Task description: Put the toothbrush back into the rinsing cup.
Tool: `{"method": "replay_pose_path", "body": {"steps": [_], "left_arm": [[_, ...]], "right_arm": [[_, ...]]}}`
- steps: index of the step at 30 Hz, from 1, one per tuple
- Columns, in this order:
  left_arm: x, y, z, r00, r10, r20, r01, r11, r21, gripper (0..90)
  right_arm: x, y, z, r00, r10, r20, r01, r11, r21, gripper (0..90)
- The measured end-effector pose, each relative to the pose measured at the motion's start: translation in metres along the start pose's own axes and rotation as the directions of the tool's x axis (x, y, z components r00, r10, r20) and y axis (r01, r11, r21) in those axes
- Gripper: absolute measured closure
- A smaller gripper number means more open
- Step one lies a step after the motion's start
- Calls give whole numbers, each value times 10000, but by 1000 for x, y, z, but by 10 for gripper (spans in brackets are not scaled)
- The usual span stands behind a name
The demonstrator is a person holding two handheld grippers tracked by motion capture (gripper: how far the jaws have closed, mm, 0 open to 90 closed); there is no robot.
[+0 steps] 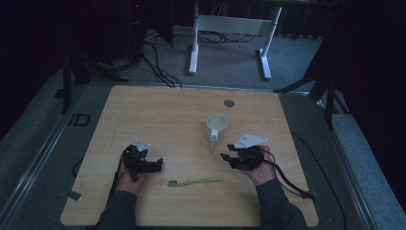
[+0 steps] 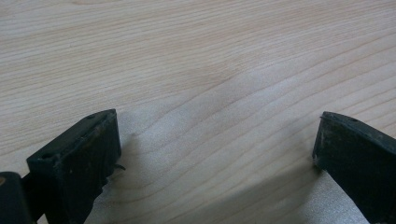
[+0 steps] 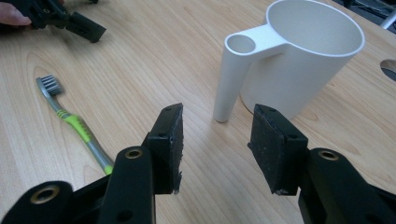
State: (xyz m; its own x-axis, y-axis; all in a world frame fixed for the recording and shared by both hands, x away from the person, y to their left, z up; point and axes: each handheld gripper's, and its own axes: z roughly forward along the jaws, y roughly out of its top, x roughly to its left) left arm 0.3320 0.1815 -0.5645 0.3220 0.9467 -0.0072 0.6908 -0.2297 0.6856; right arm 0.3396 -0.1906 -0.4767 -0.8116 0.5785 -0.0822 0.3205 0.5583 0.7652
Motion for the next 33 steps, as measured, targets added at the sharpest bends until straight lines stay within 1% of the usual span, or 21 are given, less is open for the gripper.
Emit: {"method": "replay_pose_path", "body": {"steps": [9, 12, 18, 19, 25, 30, 31, 33], "left_arm": [[0, 0, 0, 10000, -4, -4, 4, 10000, -1, 18], [0, 0, 0, 10000, -8, -4, 8, 10000, 6, 18], [0, 0, 0, 10000, -10, -5, 10, 10000, 2, 18], [0, 0, 0, 10000, -11, -4, 11, 10000, 4, 18], [0, 0, 0, 10000, -8, -3, 8, 10000, 3, 18], [0, 0, 0, 10000, -11, -2, 11, 10000, 4, 18], [0, 0, 0, 10000, -9, 1, 9, 10000, 5, 18], [0, 0, 0, 10000, -11, -1, 11, 10000, 2, 18]], "right_arm": [[5, 6, 1, 9996, -270, -91, 271, 9995, 149, 535], [6, 8, 1, 9990, -431, -142, 434, 9988, 224, 535], [9, 12, 3, 9986, -489, -213, 495, 9983, 297, 535], [10, 13, 3, 9982, -561, -232, 568, 9980, 289, 535], [15, 21, 7, 9954, -864, -422, 882, 9952, 431, 533], [19, 28, 10, 9918, -1054, -727, 1086, 9932, 414, 534], [19, 29, 11, 9913, -1047, -796, 1085, 9931, 450, 536], [22, 32, 13, 9888, -1200, -889, 1250, 9907, 539, 540]]}}
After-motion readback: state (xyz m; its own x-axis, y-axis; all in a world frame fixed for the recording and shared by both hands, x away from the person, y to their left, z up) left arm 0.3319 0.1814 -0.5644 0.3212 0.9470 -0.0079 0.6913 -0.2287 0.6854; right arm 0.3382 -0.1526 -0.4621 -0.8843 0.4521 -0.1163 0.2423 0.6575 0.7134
